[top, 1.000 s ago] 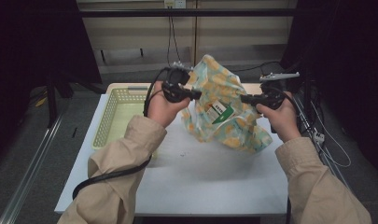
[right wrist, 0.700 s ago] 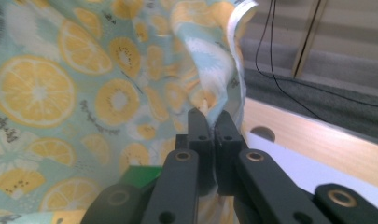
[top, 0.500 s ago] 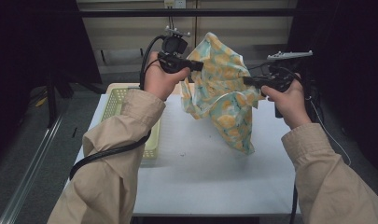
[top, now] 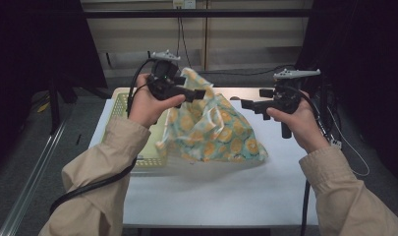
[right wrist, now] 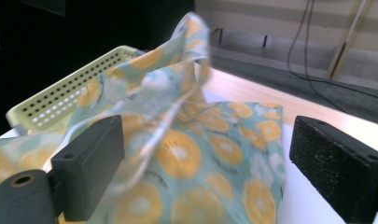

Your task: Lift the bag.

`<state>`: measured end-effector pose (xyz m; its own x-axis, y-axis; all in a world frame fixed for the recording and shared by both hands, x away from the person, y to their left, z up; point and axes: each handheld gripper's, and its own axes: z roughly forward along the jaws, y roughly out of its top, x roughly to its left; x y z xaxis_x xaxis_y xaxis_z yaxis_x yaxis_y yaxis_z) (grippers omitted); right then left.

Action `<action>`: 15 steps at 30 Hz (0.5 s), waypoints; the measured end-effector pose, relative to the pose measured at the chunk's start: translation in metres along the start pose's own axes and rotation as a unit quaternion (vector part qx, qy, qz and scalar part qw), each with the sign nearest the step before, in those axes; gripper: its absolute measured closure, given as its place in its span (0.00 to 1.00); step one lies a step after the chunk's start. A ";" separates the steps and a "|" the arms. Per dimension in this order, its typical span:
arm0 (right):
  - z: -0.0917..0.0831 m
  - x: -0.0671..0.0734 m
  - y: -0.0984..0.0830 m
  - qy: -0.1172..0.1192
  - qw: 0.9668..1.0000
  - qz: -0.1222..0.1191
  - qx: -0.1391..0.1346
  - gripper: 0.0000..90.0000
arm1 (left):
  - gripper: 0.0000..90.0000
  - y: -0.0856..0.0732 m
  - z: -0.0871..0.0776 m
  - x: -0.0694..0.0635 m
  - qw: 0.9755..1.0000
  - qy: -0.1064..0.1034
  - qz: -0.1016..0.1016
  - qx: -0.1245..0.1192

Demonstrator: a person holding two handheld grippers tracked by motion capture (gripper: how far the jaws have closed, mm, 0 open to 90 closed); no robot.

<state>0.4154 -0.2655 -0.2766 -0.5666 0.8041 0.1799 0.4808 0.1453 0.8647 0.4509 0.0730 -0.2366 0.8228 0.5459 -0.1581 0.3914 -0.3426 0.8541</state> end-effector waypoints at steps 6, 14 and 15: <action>-0.008 0.002 -0.030 -0.005 1.000 -0.006 0.005 0.11 | 0.06 -0.048 -0.025 0.004 1.000 -0.018 -0.005 -0.017; -0.018 0.003 -0.096 -0.017 1.000 -0.020 0.016 0.12 | 0.07 -0.125 -0.041 0.008 1.000 -0.010 -0.018 -0.006; -0.019 0.001 -0.104 -0.022 0.999 -0.019 0.017 0.12 | 0.07 -0.132 -0.041 0.008 1.000 -0.005 -0.015 -0.002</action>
<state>0.3516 -0.2904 -0.3577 -0.5548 0.8225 0.1251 0.4825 0.1956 0.8538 0.3887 0.1544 -0.3302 0.8146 0.5484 -0.1888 0.4144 -0.3225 0.8511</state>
